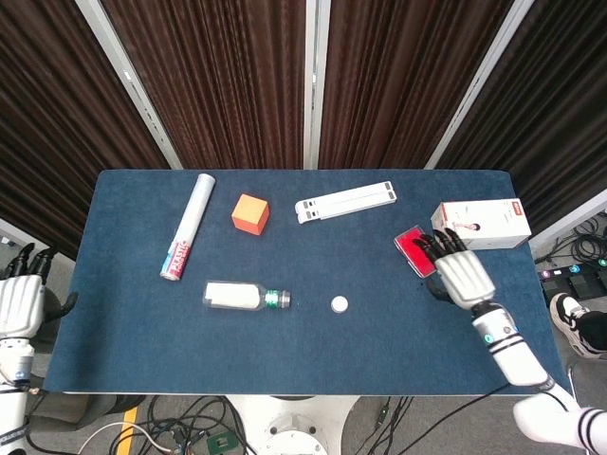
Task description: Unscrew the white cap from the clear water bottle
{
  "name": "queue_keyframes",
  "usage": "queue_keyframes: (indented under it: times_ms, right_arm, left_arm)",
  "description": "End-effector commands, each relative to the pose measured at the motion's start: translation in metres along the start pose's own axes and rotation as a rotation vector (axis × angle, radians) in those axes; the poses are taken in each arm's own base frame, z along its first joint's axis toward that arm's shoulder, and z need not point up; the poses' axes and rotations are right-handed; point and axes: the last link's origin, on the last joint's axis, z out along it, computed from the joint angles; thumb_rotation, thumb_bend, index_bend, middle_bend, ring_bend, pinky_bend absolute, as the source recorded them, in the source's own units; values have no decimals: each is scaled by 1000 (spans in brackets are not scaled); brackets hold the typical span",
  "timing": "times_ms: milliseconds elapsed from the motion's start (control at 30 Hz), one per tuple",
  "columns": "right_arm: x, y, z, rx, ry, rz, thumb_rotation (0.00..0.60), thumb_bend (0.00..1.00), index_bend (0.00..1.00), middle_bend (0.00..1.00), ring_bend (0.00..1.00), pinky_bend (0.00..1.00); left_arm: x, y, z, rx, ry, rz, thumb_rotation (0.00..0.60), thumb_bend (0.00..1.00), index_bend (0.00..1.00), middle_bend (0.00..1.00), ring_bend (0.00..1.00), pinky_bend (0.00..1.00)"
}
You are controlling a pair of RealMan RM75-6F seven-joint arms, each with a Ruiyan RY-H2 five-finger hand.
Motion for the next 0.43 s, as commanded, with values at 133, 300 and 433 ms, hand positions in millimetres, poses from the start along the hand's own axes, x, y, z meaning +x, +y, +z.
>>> queue_keyframes:
  times_ms: [133,300,433]
  right_arm:
    - [22,37,-76,-151,131,81,600,402,87,73,2,0]
    - [26,43,-113,-208,205,116,600,402,59,53,0,0]
    - [27,43,-127,-228,229,125,600,402,58,54,0,0]
  left_arm:
    - [12,-25,-30,56,17,82,600,245,148,183,35,111]
    - [12,-25,-59,59,-6,72,600,236,148,179,36,94]
    - [9,-17,-74,40,-24,60,600,221,147,175,35,80]
